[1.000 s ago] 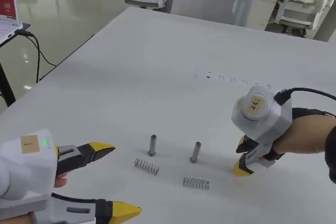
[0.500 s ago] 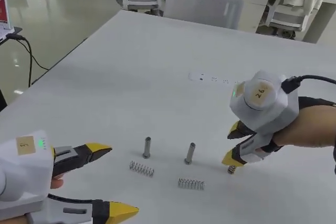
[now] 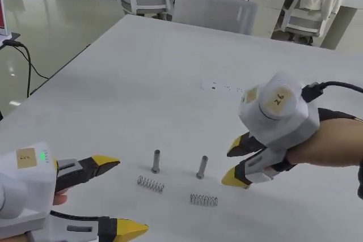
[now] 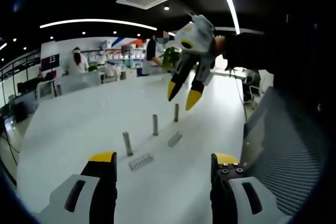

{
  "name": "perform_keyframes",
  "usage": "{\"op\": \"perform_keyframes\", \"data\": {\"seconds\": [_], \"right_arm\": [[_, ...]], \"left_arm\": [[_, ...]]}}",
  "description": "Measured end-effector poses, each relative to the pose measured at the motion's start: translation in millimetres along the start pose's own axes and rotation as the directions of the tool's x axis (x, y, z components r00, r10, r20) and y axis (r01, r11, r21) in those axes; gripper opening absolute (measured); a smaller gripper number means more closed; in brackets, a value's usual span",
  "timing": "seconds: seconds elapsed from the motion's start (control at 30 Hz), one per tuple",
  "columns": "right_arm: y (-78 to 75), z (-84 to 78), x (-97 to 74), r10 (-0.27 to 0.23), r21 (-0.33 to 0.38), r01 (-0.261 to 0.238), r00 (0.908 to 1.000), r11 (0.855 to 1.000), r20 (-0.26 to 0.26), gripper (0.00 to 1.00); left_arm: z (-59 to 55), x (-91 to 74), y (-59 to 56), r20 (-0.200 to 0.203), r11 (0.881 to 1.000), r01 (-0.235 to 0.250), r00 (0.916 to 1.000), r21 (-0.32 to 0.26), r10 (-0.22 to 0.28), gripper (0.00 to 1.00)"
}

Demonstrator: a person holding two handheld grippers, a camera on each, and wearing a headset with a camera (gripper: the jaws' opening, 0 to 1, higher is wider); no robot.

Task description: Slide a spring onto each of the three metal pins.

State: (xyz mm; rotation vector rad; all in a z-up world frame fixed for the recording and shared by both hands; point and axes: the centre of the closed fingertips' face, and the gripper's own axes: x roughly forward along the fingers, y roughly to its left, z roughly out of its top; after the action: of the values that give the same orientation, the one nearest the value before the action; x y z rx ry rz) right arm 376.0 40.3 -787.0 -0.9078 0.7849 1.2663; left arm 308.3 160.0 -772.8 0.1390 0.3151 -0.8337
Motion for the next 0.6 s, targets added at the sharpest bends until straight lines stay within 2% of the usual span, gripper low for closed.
{"op": "perform_keyframes", "data": {"seconds": [0.13,0.3,0.6], "right_arm": [[13.2,-5.8,15.4,0.042,-0.012,-0.042,0.9986,0.999,-0.032,0.29],[21.6,-13.2,32.8,0.078,-0.016,-0.079,0.9952,0.997,-0.059,0.27],[21.5,-26.9,56.8,0.099,-0.024,-0.102,0.9902,0.994,-0.099,0.22]], "left_arm": [[-0.6,-0.2,0.0,0.001,1.000,0.000,1.0000,-0.003,0.000,0.68],[-2.3,-0.5,0.1,-0.003,1.000,-0.001,1.0000,-0.007,0.000,0.68],[-3.3,0.3,-0.2,-0.006,1.000,-0.002,1.0000,-0.014,0.002,0.67]]}}
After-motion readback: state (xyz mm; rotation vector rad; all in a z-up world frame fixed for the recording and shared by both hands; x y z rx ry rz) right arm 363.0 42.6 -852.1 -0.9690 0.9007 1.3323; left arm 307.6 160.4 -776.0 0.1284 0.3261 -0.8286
